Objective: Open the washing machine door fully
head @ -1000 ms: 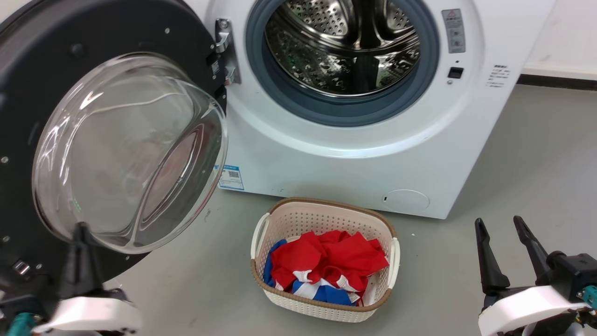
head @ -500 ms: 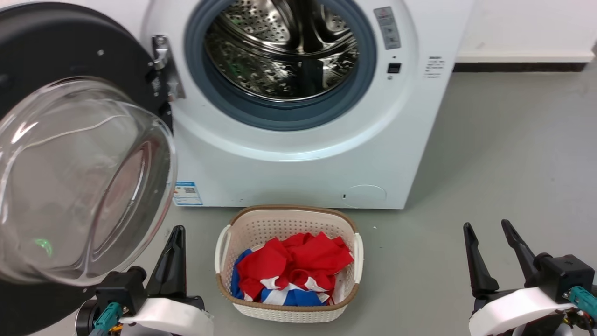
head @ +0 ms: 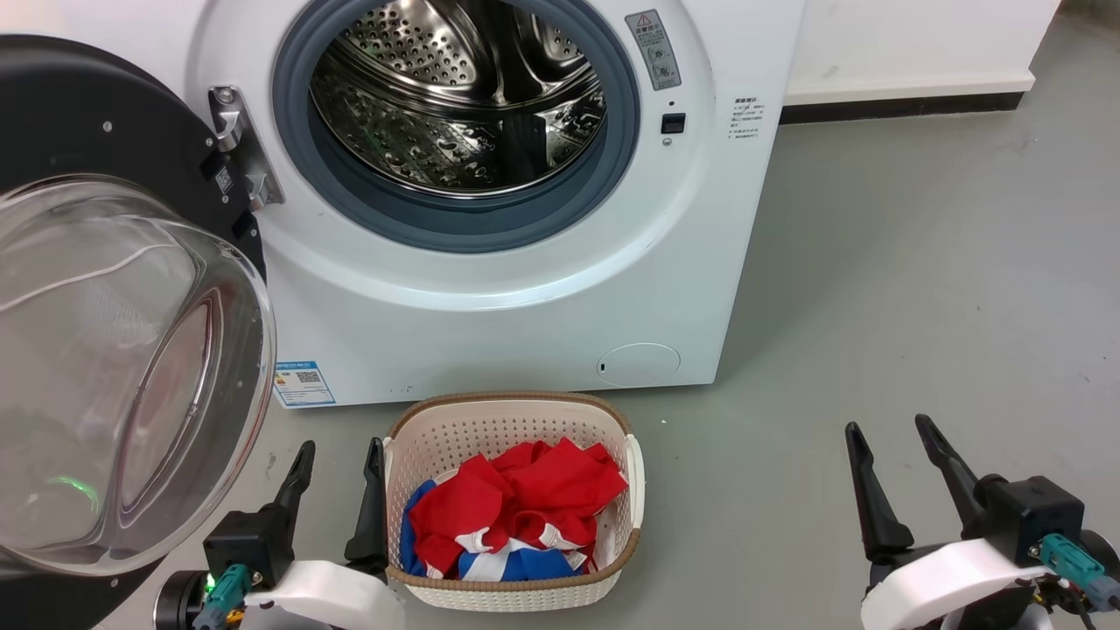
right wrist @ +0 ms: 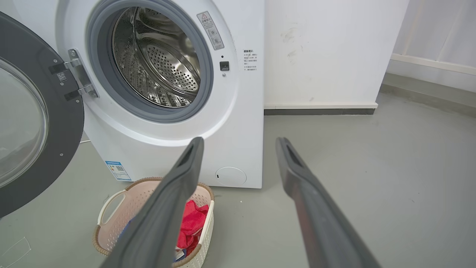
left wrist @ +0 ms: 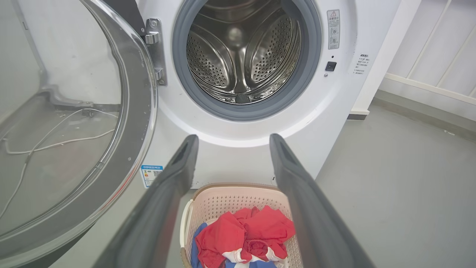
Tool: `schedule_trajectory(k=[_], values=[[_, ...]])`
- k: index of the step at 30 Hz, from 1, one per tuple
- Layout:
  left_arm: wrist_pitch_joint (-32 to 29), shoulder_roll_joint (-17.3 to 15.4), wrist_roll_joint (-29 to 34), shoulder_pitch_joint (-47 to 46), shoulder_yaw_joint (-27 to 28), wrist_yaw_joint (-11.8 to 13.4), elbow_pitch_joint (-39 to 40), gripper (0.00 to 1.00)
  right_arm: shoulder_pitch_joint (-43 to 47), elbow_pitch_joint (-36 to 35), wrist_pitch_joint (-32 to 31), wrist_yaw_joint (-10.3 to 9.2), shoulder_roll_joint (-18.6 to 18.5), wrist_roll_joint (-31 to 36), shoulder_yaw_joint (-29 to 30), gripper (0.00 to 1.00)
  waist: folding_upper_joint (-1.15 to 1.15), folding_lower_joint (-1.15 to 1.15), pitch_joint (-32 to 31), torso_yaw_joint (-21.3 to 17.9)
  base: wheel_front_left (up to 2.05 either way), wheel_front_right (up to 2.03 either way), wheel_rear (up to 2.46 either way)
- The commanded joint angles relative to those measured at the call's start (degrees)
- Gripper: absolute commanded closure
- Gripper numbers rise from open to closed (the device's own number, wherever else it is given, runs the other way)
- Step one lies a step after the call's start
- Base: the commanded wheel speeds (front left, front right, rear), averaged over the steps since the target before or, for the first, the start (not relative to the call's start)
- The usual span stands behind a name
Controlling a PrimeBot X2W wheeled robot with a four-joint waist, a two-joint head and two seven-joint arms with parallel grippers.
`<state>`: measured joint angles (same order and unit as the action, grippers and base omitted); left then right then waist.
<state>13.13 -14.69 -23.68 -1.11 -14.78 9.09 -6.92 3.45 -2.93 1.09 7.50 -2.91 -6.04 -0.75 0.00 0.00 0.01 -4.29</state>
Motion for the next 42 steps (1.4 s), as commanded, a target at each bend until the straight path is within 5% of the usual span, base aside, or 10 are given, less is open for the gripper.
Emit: schedule_trajectory(k=[1, 30, 31, 42], values=[[0.06, -0.14, 0.23, -0.47, -0.19, 0.14, -0.42, 0.0, -0.92, 0.28, 0.4, -0.01, 0.05, 0.28, -0.21, 0.0, 0.0, 0.0, -0.11, -0.13, 0.0, 0.0, 0.0], [-0.15, -0.95, -0.66, -0.62, -0.79, 0.91, -1.44, 0.0, -1.59, 3.27, 2.9, -0.01, 0.05, -1.06, -1.31, 0.0, 0.0, 0.0, -0.36, -0.56, 0.0, 0.0, 0.0], [-0.13, -0.8, -0.47, -0.15, -0.73, 0.58, -1.62, 1.0, -1.07, 3.23, 2.68, 0.0, 0.0, -0.78, -1.28, 1.0, 0.0, 0.0, -0.35, -0.56, 0.0, 0.0, 0.0], [-2.44, 0.89, -8.78, -0.06, 1.38, -1.4, -3.26, 1.0, -1.2, 5.6, 2.12, 0.0, -0.66, -11.81, -1.19, 1.0, 0.0, 0.0, -0.31, -0.23, 0.0, 0.0, 0.0]])
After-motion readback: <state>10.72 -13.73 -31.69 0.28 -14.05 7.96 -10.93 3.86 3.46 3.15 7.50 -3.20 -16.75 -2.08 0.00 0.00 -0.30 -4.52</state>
